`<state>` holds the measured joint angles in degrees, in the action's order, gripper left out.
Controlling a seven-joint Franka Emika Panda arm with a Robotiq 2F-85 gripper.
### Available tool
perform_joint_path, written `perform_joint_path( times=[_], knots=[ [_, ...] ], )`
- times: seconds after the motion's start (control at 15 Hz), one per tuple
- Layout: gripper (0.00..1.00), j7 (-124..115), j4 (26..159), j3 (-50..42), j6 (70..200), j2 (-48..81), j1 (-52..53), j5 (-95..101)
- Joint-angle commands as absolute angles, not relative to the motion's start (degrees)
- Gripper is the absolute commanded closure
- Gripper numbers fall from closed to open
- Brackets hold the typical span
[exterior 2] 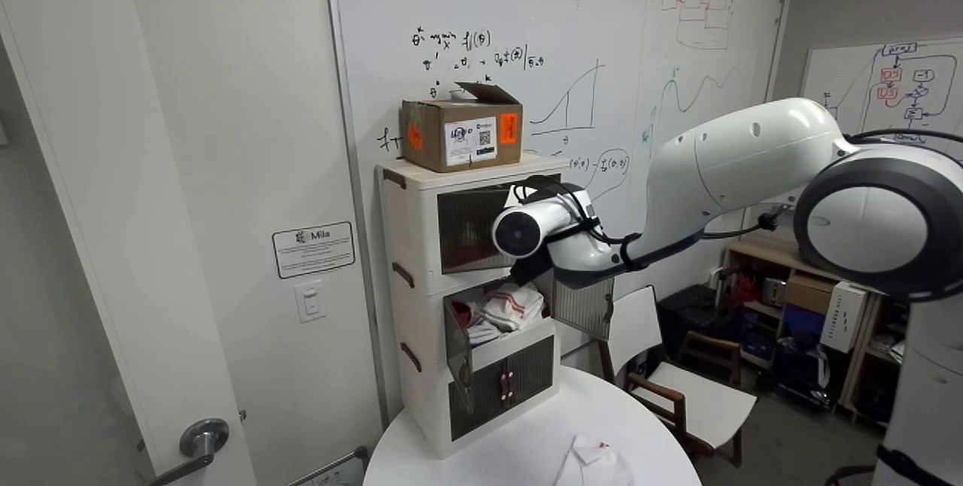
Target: Open the top left cabinet door
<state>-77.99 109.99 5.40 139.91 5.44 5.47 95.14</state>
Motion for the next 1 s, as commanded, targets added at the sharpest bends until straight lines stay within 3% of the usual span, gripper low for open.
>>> perform_joint_path(
  times=[0.0,0.93],
  knots=[
    [0.99,-82.2,113.0,6.1,136.0,2.9,6.4,99.7],
    [0.99,-89.5,115.1,9.3,118.0,3.4,9.4,100.6]
  ],
)
